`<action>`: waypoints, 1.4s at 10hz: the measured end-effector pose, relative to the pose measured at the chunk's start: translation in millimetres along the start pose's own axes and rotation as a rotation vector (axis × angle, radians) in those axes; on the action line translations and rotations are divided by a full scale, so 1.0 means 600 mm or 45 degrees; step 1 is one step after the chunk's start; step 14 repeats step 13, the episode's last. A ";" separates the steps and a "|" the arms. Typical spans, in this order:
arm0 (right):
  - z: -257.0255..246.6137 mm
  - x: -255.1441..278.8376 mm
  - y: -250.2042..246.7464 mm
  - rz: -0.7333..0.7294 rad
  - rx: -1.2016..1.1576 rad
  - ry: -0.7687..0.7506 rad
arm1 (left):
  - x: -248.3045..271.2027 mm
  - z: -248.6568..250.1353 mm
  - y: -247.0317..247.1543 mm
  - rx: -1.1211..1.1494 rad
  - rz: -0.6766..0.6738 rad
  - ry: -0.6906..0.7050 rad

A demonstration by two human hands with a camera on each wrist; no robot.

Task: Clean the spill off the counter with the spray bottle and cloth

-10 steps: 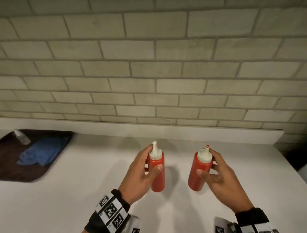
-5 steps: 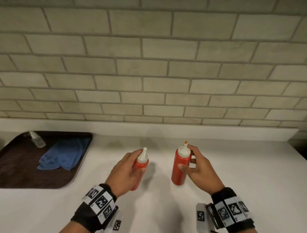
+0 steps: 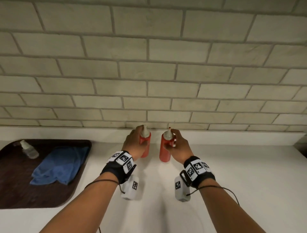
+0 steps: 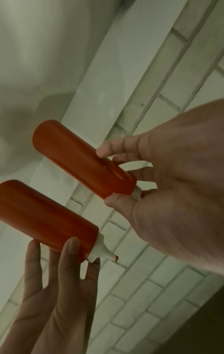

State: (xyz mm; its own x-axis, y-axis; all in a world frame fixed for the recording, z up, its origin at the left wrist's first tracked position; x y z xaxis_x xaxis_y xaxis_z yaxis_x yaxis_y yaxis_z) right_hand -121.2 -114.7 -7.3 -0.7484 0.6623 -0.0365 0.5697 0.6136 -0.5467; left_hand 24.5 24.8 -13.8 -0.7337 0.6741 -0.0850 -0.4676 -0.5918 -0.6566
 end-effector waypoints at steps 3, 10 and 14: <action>0.030 -0.081 0.031 0.079 0.061 0.067 | -0.076 -0.012 0.046 -0.027 0.049 -0.063; 0.038 -0.137 0.063 0.096 0.069 0.107 | -0.119 0.001 0.088 -0.014 0.047 -0.057; 0.045 -0.131 0.054 0.137 -0.067 0.043 | -0.119 -0.012 0.080 0.131 0.078 -0.061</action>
Point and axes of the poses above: each hand's wrist, its own x-axis away from the middle knuckle, its own y-axis out of the palm, z = x × y, the point moved 3 cm from there along -x, towards the middle knuckle, and after that the axes turned 1 degree about y, right-handed, at the moved point
